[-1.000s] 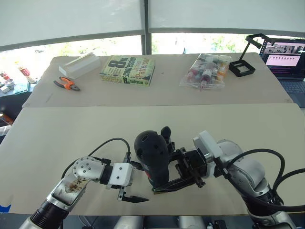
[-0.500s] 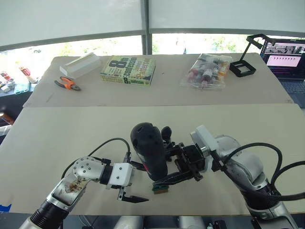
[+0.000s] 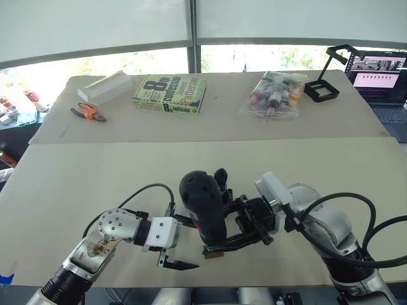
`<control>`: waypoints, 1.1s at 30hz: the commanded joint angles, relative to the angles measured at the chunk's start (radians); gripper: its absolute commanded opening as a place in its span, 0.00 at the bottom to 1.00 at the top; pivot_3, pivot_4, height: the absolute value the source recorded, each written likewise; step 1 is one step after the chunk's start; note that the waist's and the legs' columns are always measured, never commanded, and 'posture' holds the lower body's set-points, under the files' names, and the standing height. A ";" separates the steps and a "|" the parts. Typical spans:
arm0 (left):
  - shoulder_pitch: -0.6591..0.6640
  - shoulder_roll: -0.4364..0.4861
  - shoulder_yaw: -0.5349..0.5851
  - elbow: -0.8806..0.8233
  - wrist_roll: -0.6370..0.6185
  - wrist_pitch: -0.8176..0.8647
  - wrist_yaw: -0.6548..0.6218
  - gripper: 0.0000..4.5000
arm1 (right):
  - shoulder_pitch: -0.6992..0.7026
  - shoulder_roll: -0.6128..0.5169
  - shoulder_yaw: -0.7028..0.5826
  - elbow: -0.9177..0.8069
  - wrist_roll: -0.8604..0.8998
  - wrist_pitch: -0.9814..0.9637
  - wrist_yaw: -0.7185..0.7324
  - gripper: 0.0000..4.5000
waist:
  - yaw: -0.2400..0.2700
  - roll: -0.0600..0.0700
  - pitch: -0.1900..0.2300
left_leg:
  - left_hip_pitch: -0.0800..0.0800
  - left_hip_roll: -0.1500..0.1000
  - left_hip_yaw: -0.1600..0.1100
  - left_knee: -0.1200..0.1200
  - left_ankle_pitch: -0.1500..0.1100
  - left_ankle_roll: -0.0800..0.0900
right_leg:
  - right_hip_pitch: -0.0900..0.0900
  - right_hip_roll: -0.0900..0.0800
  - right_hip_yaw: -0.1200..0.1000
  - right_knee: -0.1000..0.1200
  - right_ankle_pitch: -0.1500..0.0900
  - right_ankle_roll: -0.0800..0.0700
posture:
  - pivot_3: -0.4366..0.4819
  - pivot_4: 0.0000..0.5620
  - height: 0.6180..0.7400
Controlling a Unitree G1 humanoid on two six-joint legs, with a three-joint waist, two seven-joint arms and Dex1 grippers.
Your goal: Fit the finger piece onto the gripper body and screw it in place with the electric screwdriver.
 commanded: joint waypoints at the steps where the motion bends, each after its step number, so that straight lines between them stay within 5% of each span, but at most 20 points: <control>1: -0.009 0.000 -0.002 -0.013 0.005 -0.021 0.001 1.00 | 0.002 0.004 -0.033 -0.021 0.015 -0.037 0.010 0.42 | 0.000 0.000 0.000 | 0.000 0.000 0.000 0.000 0.000 0.000 | 0.000 0.000 0.000 0.000 0.000 0.000 | 0.48 0.27 1.00; 33: -0.014 -0.003 -0.005 -0.004 0.012 -0.034 -0.002 1.00 | -0.007 0.009 -0.041 -0.014 0.012 -0.022 0.003 0.42 | 0.000 0.000 0.000 | 0.000 0.000 0.001 0.000 0.000 0.000 | 0.000 0.000 0.001 0.000 0.000 0.000 | 0.48 0.27 1.00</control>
